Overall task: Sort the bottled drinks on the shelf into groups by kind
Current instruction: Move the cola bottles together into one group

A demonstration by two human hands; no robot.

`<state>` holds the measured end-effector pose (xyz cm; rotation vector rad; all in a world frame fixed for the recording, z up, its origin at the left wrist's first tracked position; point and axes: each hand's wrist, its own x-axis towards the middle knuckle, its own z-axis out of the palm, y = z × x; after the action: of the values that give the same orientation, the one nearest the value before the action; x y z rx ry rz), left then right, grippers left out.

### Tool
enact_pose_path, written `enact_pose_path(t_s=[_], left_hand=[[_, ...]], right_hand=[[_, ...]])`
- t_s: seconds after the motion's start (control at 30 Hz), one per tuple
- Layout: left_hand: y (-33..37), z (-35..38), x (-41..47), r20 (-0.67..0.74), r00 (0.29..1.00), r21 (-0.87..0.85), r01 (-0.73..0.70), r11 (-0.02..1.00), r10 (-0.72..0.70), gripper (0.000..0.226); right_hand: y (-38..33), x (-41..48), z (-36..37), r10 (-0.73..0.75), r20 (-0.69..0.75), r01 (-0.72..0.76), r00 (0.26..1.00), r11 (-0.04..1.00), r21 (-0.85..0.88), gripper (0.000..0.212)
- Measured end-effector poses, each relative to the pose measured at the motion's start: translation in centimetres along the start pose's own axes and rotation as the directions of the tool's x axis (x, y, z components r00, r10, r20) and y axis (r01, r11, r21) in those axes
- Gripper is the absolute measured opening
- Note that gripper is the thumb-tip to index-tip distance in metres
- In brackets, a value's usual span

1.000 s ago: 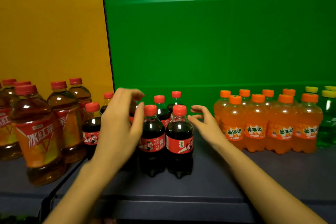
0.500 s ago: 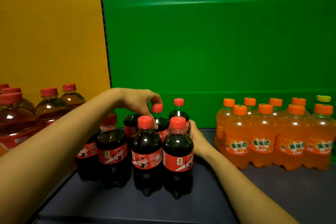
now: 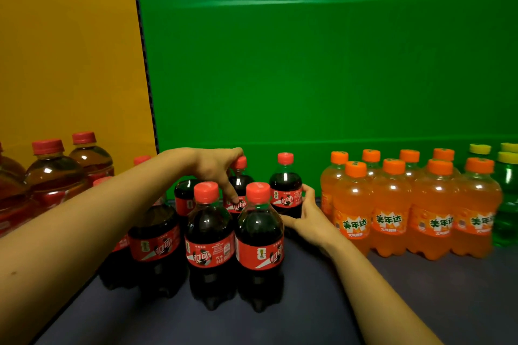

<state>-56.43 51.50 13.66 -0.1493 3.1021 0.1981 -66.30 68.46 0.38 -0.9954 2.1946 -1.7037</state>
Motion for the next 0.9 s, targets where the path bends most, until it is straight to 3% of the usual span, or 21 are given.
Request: enact_pose_path(t_s=[0.23, 0.47, 0.67, 0.9], left_hand=[[0.6, -0.1, 1.2, 0.041, 0.998, -0.086, 0.045, 0.995, -0.042, 0.064], [0.7, 0.7, 2.6, -0.078, 0.997, -0.019, -0.009, 1.000, 0.007, 0.066], [0.7, 0.6, 3.1, -0.066, 0.997, -0.025, -0.042, 0.999, 0.040, 0.056], [0.8, 0.9, 3.3, -0.086, 0.995, -0.049, -0.054, 0.997, 0.050, 0.063]], right_hand=[[0.5, 0.0, 0.9, -0.096, -0.129, 0.077, 0.987, 0.987, -0.142, 0.084], [0.6, 0.1, 1.0, -0.097, -0.157, 0.070, 0.983, 0.982, -0.174, 0.085], [0.5, 0.0, 0.9, -0.153, -0.238, 0.099, 0.959, 0.969, -0.225, 0.080], [0.6, -0.3, 1.0, -0.192, -0.268, 0.115, 0.944, 0.954, -0.277, 0.078]])
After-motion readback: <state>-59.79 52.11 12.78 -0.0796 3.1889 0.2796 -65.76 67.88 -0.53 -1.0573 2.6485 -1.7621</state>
